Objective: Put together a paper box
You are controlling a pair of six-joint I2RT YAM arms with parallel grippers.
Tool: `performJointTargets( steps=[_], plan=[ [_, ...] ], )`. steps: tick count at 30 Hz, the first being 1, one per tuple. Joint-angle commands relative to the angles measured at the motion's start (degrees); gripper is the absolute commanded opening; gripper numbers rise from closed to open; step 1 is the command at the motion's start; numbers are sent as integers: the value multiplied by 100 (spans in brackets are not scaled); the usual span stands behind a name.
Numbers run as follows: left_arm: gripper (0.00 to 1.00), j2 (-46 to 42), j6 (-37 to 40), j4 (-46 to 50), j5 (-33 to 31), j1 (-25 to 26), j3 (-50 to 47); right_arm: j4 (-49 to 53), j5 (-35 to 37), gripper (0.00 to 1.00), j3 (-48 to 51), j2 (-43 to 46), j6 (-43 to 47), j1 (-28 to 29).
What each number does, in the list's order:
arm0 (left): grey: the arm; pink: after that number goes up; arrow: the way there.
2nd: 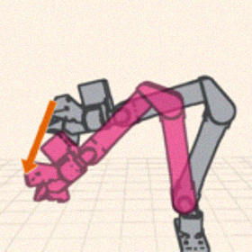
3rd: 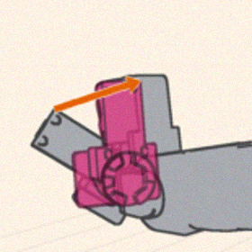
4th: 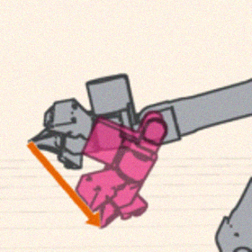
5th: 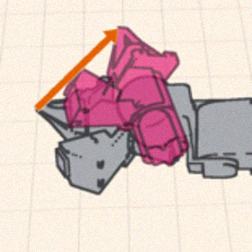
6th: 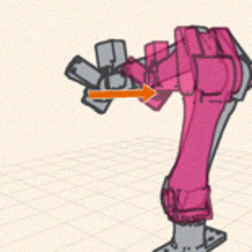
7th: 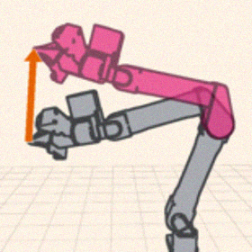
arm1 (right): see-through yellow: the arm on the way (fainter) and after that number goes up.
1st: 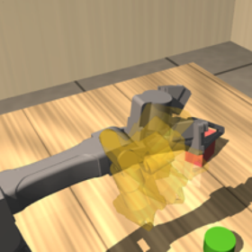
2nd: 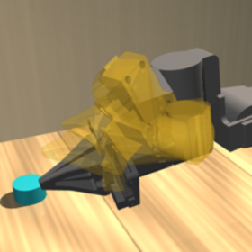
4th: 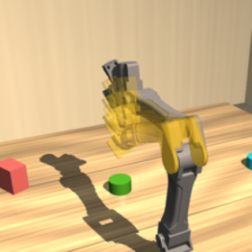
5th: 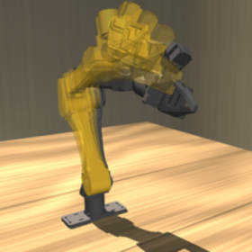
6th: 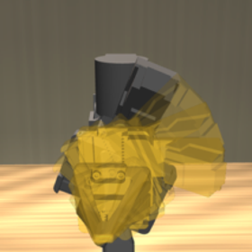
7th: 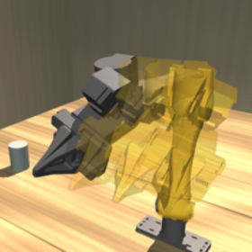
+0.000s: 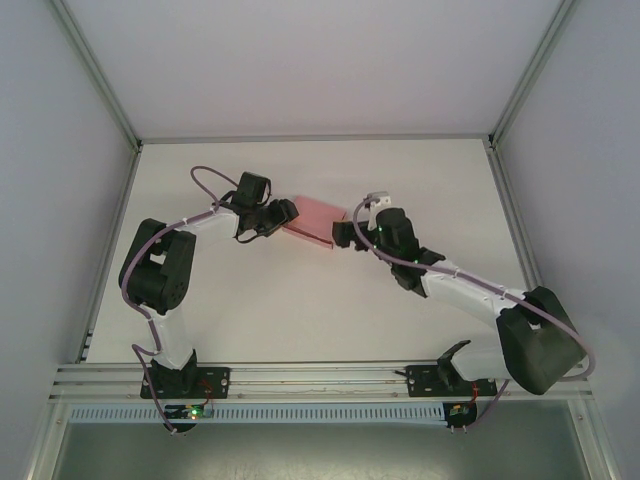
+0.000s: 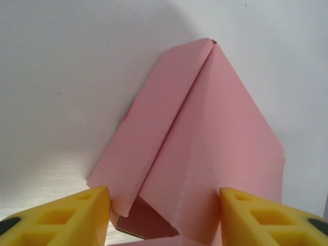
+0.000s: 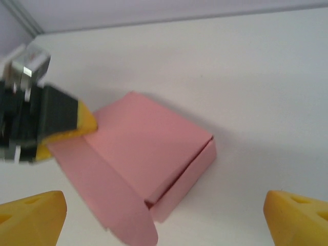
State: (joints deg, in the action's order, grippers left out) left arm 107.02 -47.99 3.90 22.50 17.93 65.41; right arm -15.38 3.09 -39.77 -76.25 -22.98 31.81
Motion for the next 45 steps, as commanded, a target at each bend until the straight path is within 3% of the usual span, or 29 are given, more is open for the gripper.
performJointTargets(
  steps=[1,6,15,24,32,36,45],
  plan=[
    [56,194,156,316,-169,8,-254,494,-146,98,-612,-307,-597,-85],
    [59,222,105,224,-144,24,-292,754,-594,98,-1165,-1164,-1383,-337],
    [59,218,161,298,-130,69,-255,682,-1244,98,-1857,-2586,-1682,-402],
    [60,248,237,486,-223,155,-129,989,-1114,97,-2061,-3229,-1710,-463],
    [60,212,342,641,-297,197,-115,1239,-1027,88,-2005,-3454,-1482,-515],
    [61,105,468,807,-404,202,-115,1298,-904,77,-1889,-3476,-1390,-544],
    [76,-449,908,1342,-671,204,-94,1291,-931,61,-1754,-3649,-1188,-642]
  ],
)
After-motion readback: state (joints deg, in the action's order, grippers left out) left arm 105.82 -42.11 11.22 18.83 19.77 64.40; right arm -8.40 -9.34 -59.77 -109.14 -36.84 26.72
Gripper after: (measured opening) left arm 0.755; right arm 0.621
